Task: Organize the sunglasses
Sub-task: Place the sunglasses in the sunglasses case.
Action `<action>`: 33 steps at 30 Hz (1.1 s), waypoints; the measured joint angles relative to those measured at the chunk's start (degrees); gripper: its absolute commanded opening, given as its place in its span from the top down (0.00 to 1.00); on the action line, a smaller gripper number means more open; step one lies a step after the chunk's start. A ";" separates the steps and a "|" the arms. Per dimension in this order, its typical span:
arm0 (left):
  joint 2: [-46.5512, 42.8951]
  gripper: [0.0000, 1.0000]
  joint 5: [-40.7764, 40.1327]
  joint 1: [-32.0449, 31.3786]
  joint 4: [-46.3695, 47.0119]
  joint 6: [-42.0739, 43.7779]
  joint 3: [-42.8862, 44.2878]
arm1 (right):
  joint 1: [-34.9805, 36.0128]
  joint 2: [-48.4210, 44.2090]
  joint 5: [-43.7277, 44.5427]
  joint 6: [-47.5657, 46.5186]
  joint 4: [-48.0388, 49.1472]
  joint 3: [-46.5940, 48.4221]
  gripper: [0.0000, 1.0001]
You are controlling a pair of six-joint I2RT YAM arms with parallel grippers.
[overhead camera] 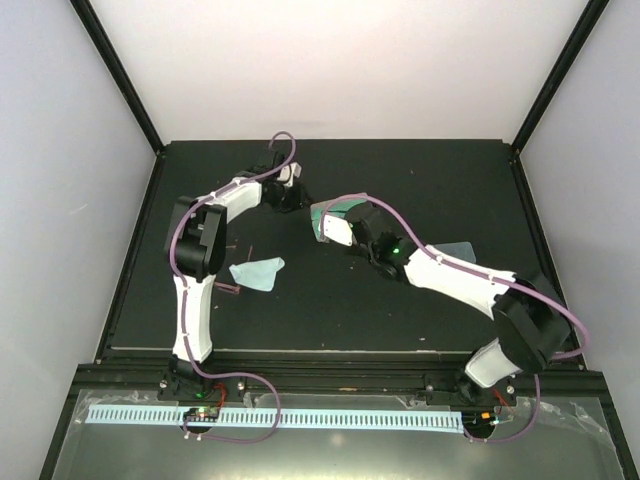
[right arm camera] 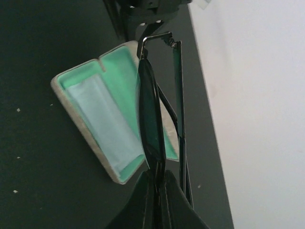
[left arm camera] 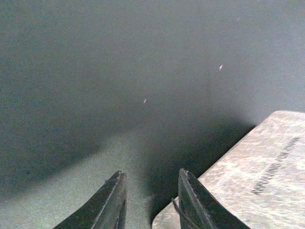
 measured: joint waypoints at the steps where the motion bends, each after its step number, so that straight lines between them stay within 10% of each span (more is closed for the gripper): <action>1: 0.48 0.70 0.44 0.00 -0.35 0.02 0.00 | -0.26 0.92 -0.72 -0.39 -0.87 0.31 0.99; 22: 2.47 0.71 6.99 -1.29 -4.00 5.53 -1.66 | -3.17 14.95 -4.33 -11.52 -15.96 15.30 0.99; 33: -0.96 0.69 7.04 -1.33 0.37 3.04 -8.07 | -4.00 14.95 -6.05 1.90 -22.99 21.38 0.99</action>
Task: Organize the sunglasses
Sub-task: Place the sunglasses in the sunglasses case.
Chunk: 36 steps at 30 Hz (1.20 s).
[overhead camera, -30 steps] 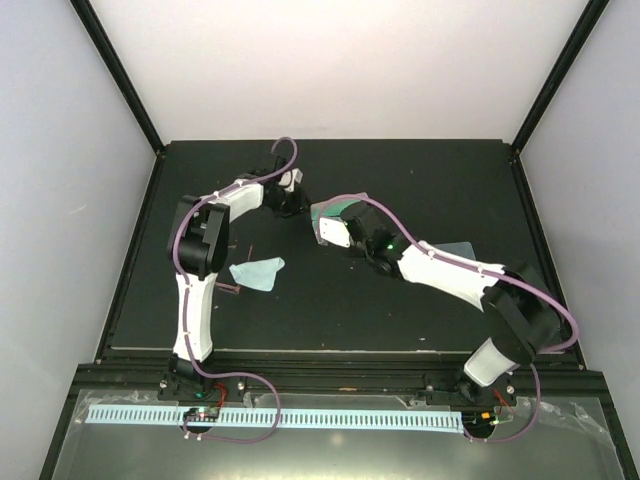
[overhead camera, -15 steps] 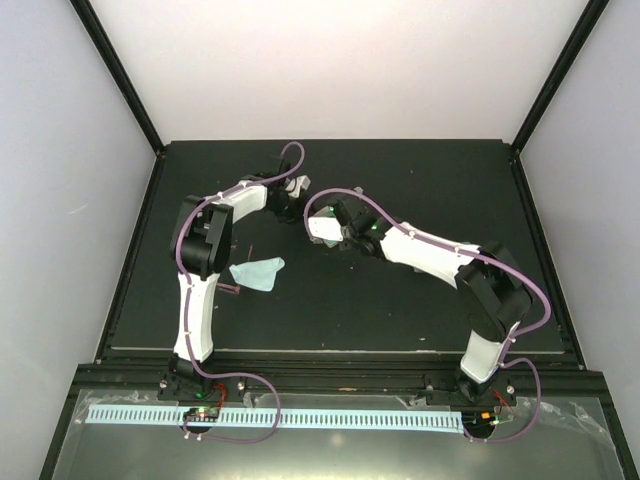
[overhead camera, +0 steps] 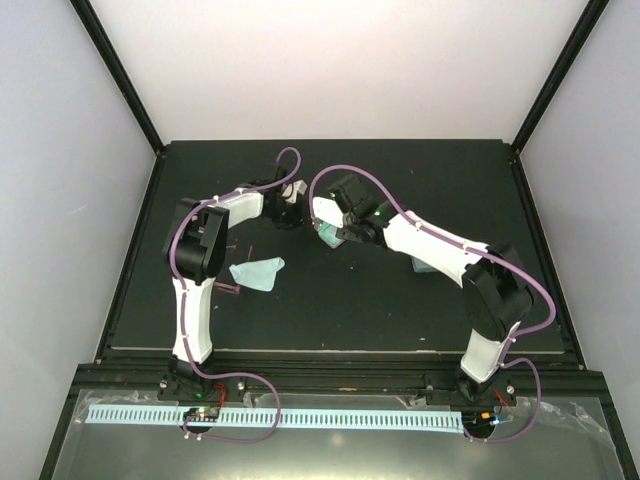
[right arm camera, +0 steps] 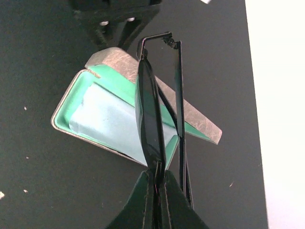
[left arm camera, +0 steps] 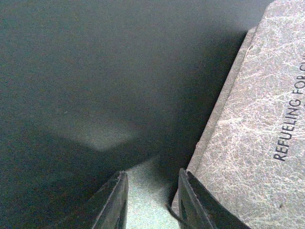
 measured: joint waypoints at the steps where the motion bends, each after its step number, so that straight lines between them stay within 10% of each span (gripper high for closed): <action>1: -0.15 0.69 0.17 -0.04 0.48 -0.22 -0.37 | 0.00 0.00 0.17 1.62 -0.20 0.28 0.99; 36: 0.13 0.69 5.40 -3.67 6.86 -2.56 -3.32 | -1.53 16.48 9.86 45.33 -20.31 21.05 0.99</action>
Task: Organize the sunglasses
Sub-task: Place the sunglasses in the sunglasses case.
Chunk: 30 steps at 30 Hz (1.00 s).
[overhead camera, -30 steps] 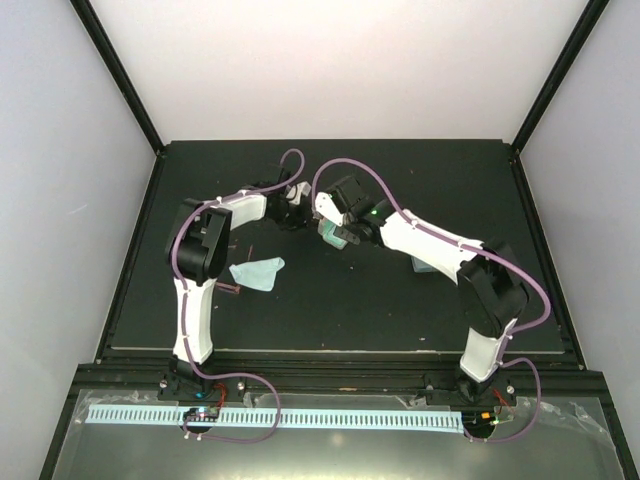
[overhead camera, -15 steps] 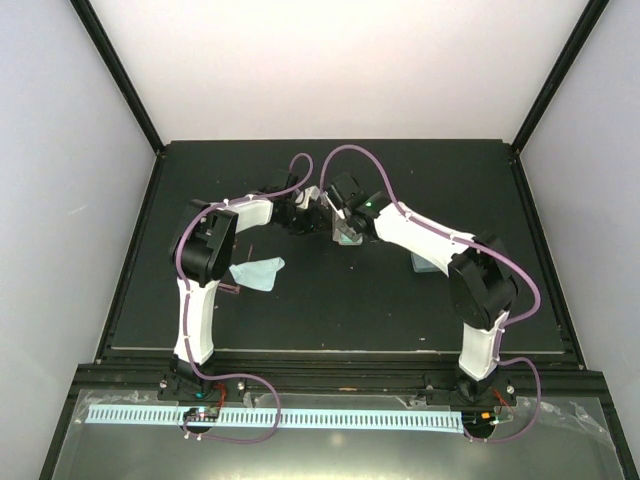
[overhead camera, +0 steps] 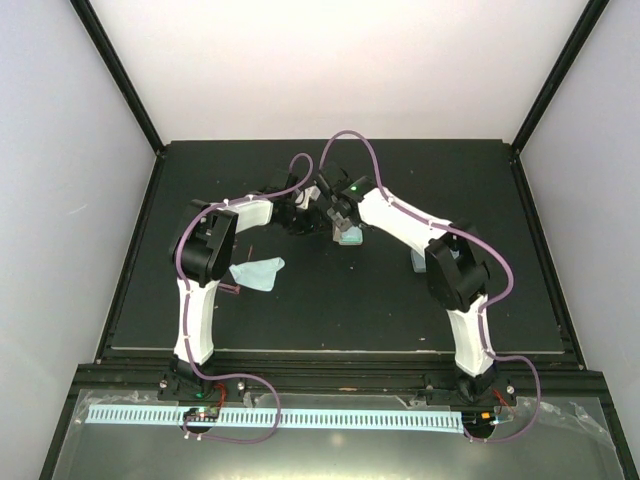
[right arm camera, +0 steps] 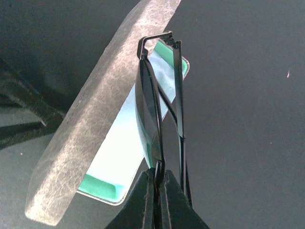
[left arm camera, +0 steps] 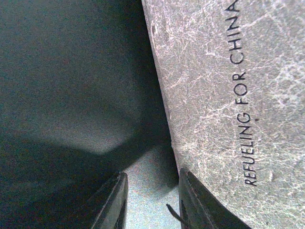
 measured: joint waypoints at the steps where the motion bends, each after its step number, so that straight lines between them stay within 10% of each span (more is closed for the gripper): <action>1: 0.00 0.69 -0.02 0.00 0.04 0.00 -0.02 | -0.09 0.52 0.00 0.83 -0.66 0.94 0.99; 30: -0.50 0.69 0.02 0.00 2.27 0.00 -1.60 | -6.95 10.38 -18.25 21.11 -13.77 20.46 0.99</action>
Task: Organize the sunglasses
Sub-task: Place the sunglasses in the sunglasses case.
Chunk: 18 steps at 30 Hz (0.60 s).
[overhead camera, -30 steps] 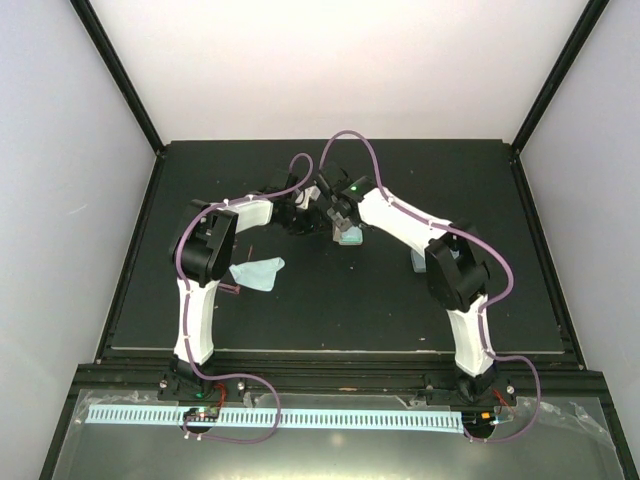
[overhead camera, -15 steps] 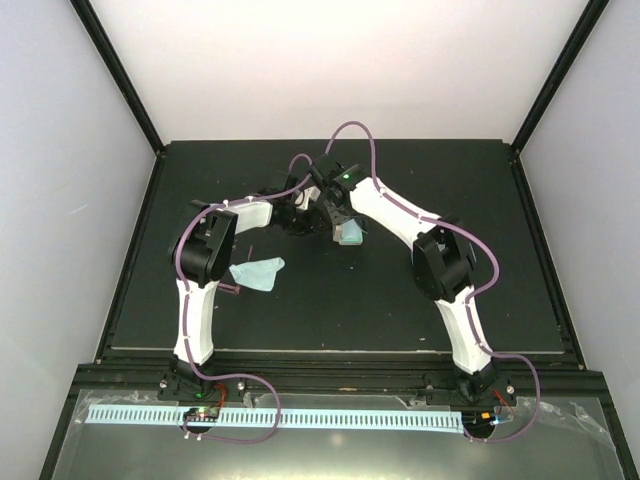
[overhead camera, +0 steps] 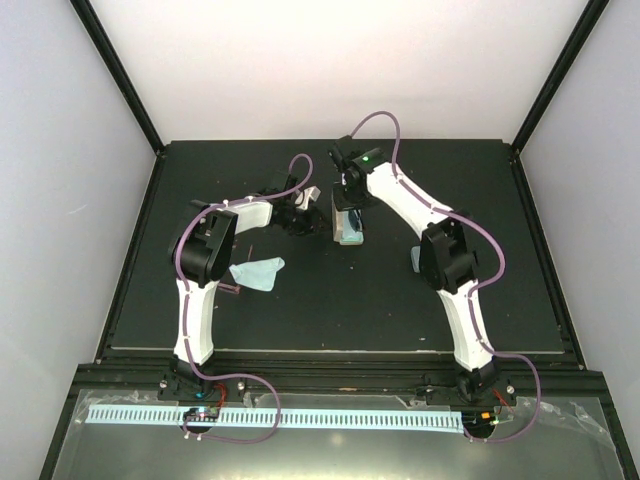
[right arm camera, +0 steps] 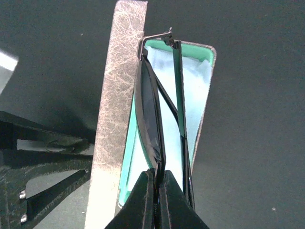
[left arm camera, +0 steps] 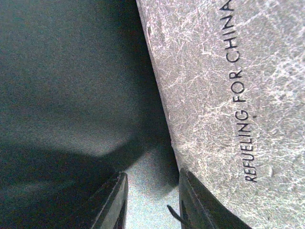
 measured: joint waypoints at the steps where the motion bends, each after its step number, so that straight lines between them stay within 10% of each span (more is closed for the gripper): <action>1: 0.00 0.69 0.00 0.00 0.00 0.00 0.00 | -0.50 0.24 -1.16 0.35 0.15 -0.02 0.99; 18: -0.02 0.69 0.02 0.00 0.00 0.00 0.02 | -6.49 2.14 -21.79 6.51 9.46 -7.15 0.99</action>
